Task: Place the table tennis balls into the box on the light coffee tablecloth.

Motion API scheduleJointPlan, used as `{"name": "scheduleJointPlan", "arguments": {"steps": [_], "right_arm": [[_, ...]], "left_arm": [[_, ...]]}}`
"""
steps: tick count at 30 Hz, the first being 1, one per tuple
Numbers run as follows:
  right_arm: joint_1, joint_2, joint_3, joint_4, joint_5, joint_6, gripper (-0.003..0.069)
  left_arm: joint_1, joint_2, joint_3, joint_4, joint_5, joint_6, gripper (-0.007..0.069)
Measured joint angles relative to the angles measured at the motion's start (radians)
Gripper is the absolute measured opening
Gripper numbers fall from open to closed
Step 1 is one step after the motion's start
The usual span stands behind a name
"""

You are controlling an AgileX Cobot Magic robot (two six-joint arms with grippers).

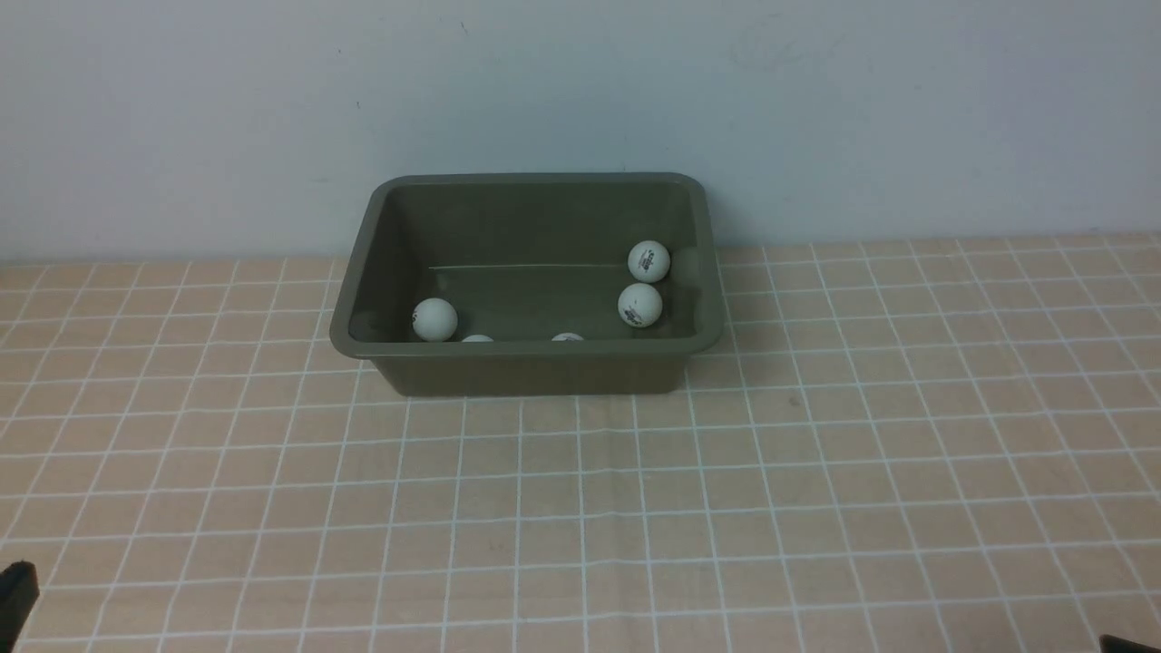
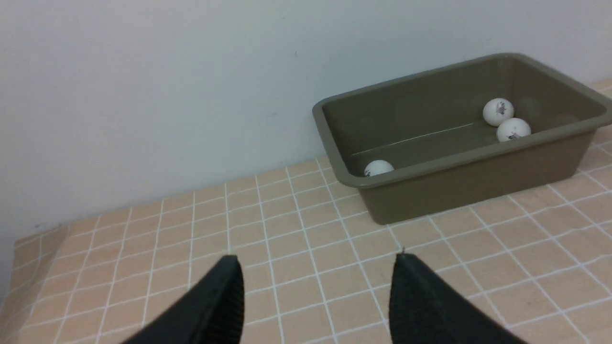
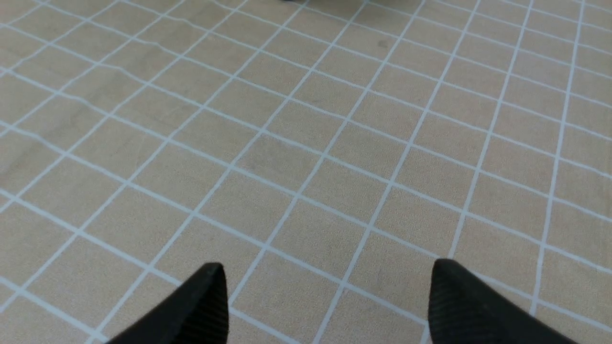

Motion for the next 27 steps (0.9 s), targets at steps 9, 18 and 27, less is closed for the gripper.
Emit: {"name": "scheduleJointPlan", "arguments": {"steps": [9,18,27], "right_arm": [[0.000,0.000,0.000,0.000,0.000,0.000,0.0512],[0.000,0.000,0.000,0.000,0.000,0.000,0.0512],[0.000,0.000,0.000,0.000,0.000,0.000,0.0512]], "left_arm": [[0.000,0.040,0.179,0.276,-0.074,-0.370,0.0340],[0.000,-0.005,0.255,0.295,-0.075,-0.393,0.0340],[0.000,-0.067,0.319,0.295,-0.128,-0.423,0.0340]]}}
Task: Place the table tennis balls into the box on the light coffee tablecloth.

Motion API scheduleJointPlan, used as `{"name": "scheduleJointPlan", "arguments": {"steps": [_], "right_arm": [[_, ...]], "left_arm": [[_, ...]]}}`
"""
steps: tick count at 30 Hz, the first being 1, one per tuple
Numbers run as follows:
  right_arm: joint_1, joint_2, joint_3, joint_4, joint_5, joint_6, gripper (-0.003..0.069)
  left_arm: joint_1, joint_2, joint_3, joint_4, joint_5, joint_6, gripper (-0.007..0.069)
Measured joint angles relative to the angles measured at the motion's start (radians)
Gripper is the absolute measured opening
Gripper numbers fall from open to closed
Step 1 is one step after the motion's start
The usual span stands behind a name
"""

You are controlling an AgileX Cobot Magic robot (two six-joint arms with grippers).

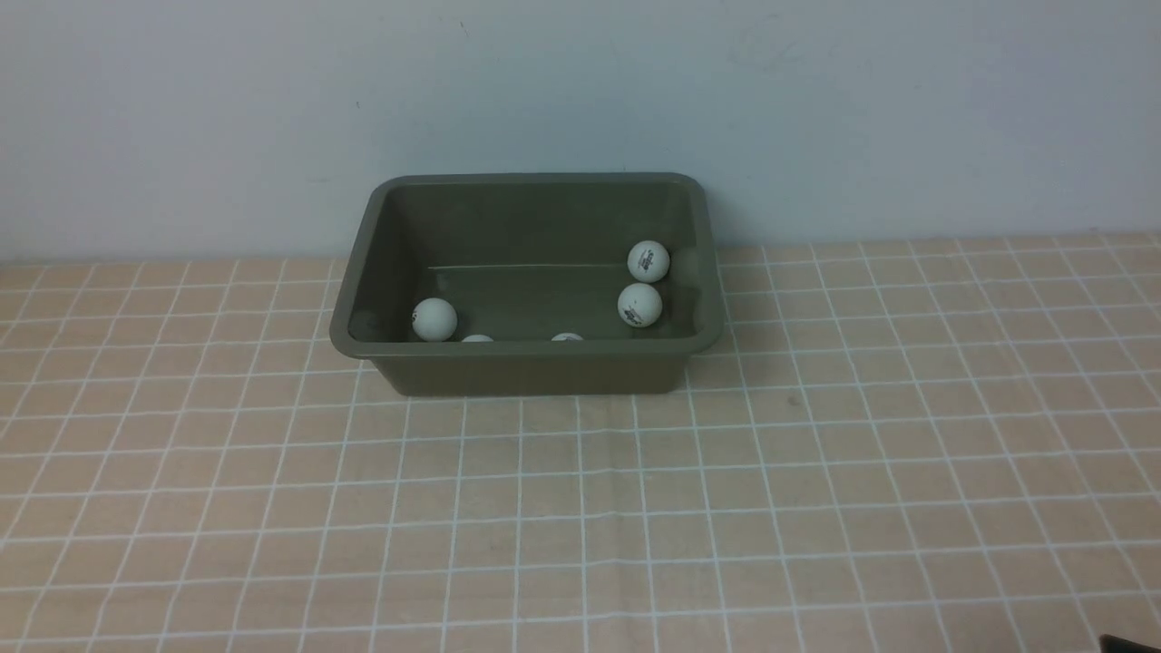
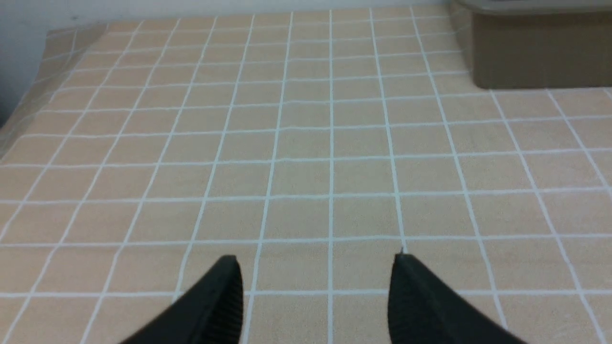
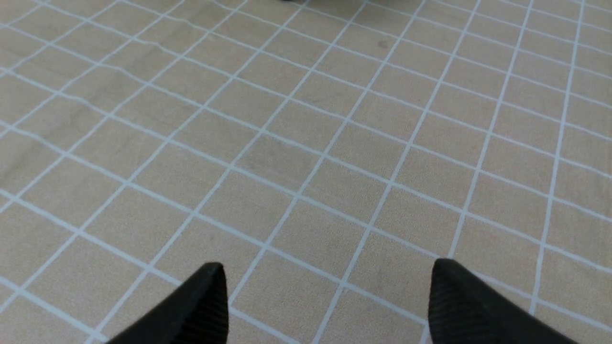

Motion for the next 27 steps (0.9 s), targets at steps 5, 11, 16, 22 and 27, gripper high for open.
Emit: {"name": "scheduleJointPlan", "arguments": {"steps": [5,11,16,22,27], "right_arm": [[0.000,0.000,0.000,0.000,0.000,0.000,0.0512],[0.000,0.000,0.000,0.000,0.000,0.000,0.0512],[0.000,0.000,0.000,0.000,0.000,0.000,0.0512],[0.000,0.000,0.000,0.000,0.000,0.000,0.0512],[0.000,0.000,0.000,0.000,0.000,0.000,0.0512]], "left_arm": [[0.000,-0.007,0.001,0.000,-0.007,-0.005,0.0340],[0.000,-0.009,0.001,0.000,-0.007,-0.013,0.0340],[0.000,-0.009,0.001,0.000,-0.007,-0.013,0.0340],[0.000,-0.009,0.001,0.000,-0.007,-0.013,0.0340],[0.000,-0.009,0.001,0.000,-0.007,-0.013,0.0340]]}}
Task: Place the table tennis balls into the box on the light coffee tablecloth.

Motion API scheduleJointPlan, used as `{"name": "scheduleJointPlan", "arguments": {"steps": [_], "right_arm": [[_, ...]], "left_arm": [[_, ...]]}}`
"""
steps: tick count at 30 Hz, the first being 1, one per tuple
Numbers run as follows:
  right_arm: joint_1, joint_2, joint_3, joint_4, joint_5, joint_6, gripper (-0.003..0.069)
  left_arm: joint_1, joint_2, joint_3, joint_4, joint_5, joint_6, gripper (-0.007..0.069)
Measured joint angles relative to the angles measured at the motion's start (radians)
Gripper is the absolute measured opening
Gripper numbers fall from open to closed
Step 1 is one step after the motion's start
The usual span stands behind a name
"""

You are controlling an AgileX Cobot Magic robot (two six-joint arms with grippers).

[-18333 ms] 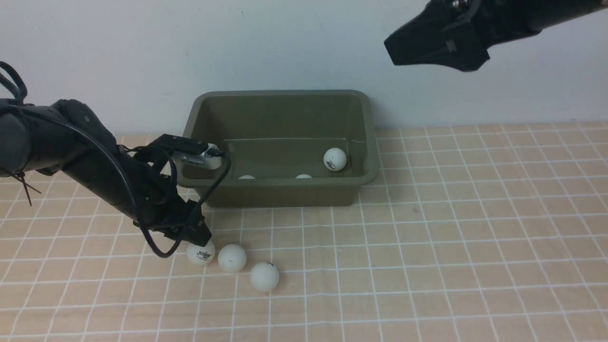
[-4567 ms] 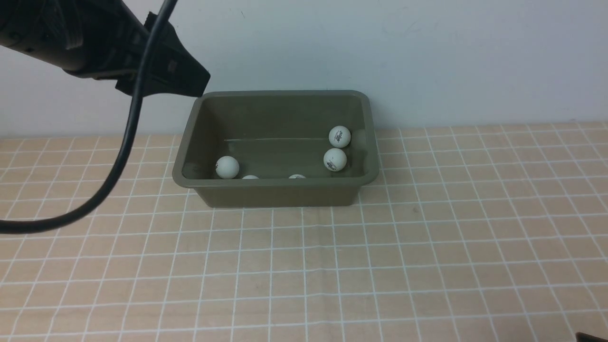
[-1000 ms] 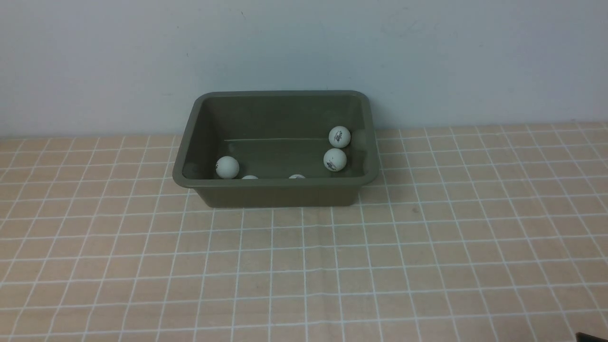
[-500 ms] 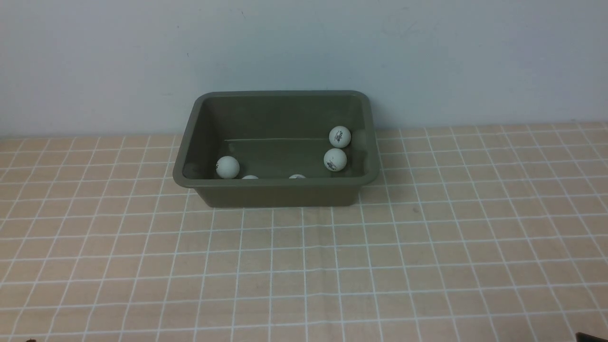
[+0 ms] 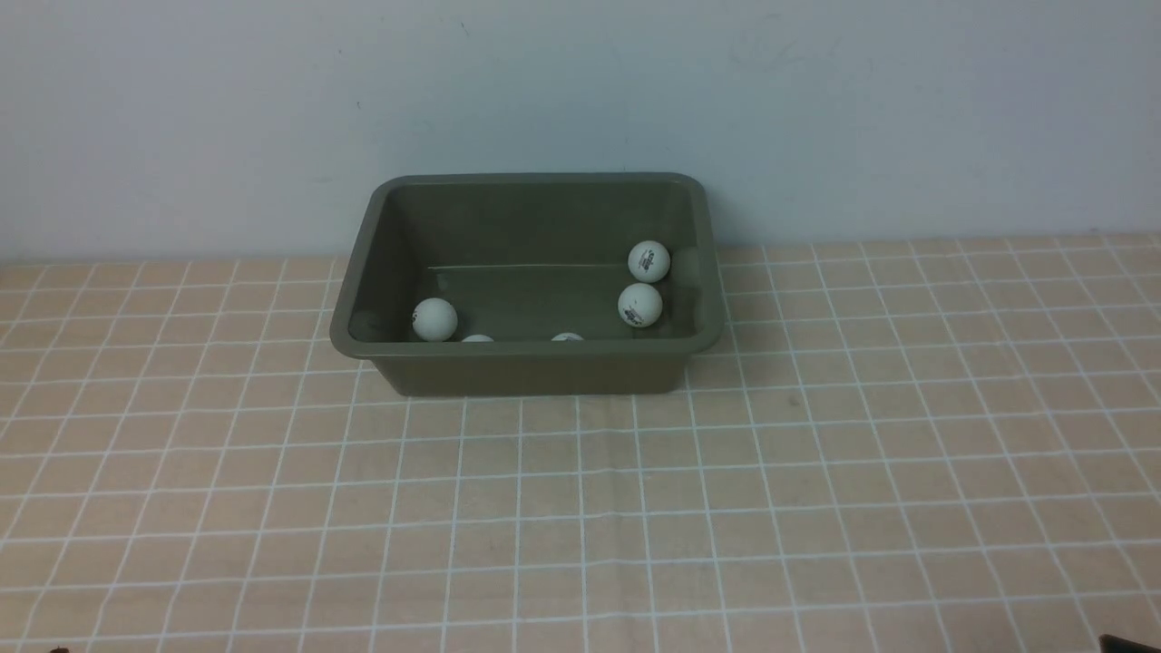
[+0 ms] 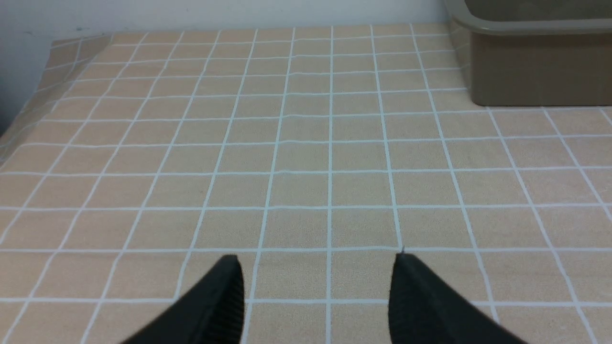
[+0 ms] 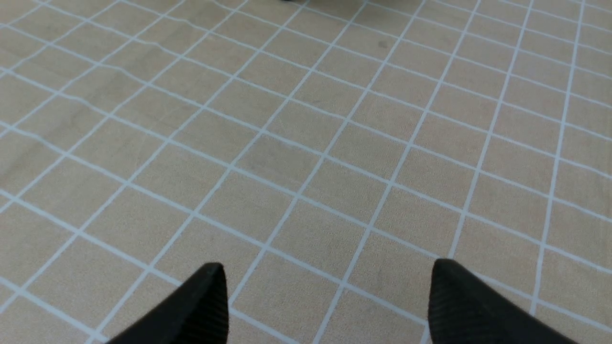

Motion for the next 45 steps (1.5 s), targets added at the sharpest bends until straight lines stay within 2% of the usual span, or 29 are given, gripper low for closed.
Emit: {"name": "scheduleJointPlan", "arguments": {"steps": [6,13,15,19,23,32,45], "right_arm": [[-0.012,-0.003,0.000,0.000,0.000,0.000,0.0512],[-0.179,-0.082,0.000,0.003,-0.095,0.000,0.0512],[-0.267,-0.144,0.000,0.028,-0.130,0.000,0.0512],[-0.353,-0.222,0.000,0.031,-0.105,0.000,0.0512],[-0.391,-0.289,0.000,0.031,-0.045,0.000,0.0512],[-0.419,-0.371,0.000,0.031,0.121,0.000,0.0512],[-0.419,-0.371,0.028,0.034,0.122,0.000,0.0512]], "left_arm": [[0.000,0.000,0.000,0.000,0.000,0.000,0.0340],[0.000,0.000,0.000,0.000,0.000,0.000,0.0340],[0.000,0.000,0.000,0.000,0.000,0.000,0.0340],[0.000,0.000,0.000,0.000,0.000,0.000,0.0340],[0.000,0.000,0.000,0.000,0.000,0.000,0.0340],[0.000,0.000,0.000,0.000,0.000,0.000,0.0340],[0.000,0.000,0.000,0.000,0.000,0.000,0.0340]]}}
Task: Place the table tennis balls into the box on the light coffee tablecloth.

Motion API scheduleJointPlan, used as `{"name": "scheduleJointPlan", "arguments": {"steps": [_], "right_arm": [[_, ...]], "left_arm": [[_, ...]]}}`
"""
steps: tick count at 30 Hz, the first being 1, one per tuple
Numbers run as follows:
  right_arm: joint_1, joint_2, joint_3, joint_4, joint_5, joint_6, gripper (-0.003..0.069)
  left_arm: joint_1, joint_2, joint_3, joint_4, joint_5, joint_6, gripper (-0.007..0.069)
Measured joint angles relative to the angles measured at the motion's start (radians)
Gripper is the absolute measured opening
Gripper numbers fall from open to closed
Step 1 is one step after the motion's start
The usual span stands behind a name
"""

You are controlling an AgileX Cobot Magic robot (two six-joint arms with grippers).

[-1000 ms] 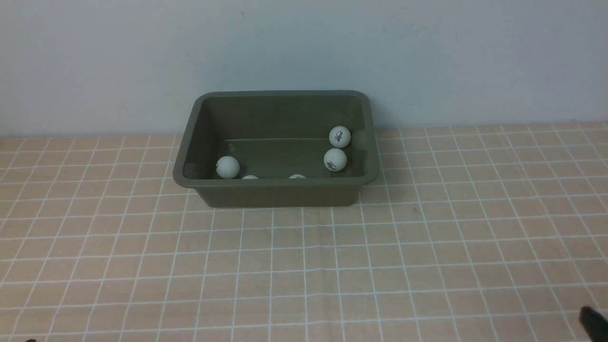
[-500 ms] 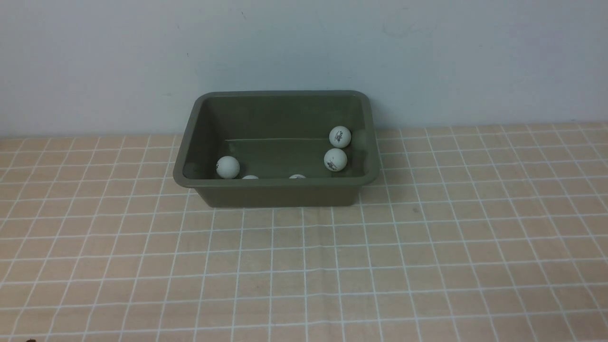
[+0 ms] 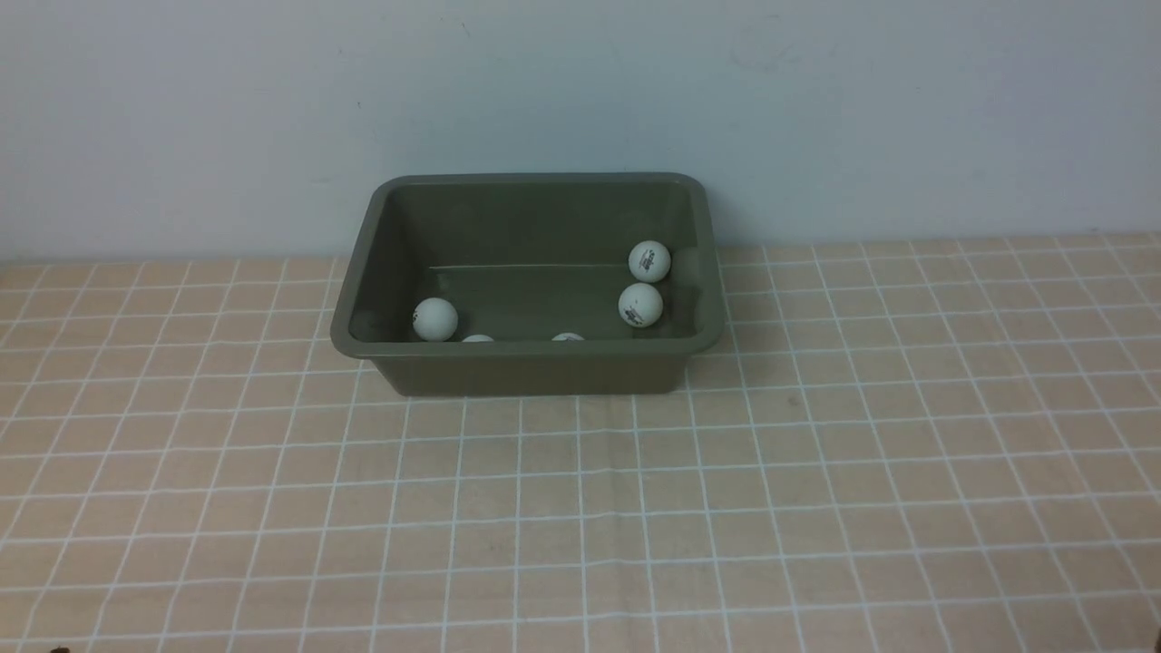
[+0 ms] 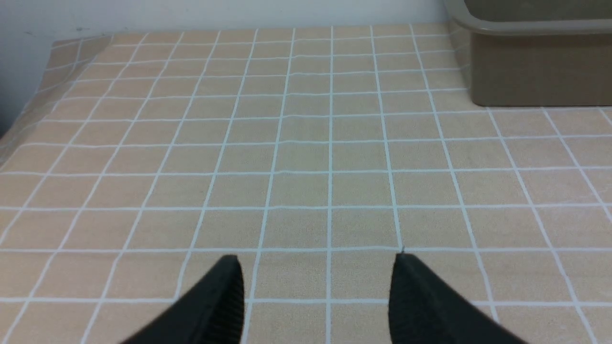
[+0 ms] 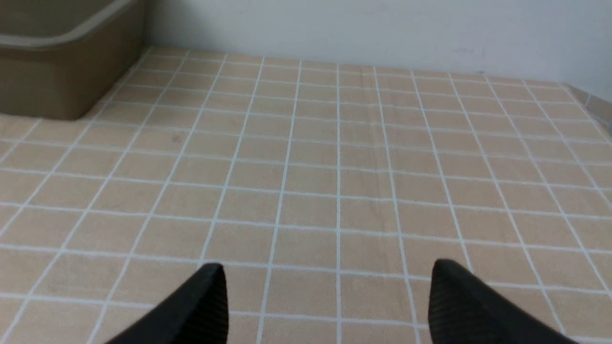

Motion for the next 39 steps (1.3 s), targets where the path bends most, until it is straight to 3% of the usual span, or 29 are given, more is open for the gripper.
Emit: {"name": "scheduleJointPlan", "arguments": {"steps": [39], "right_arm": [[0.000,0.000,0.004,0.038,-0.024,-0.023,0.0512]], "left_arm": [[0.000,0.000,0.000,0.000,0.000,0.000,0.0340]]}}
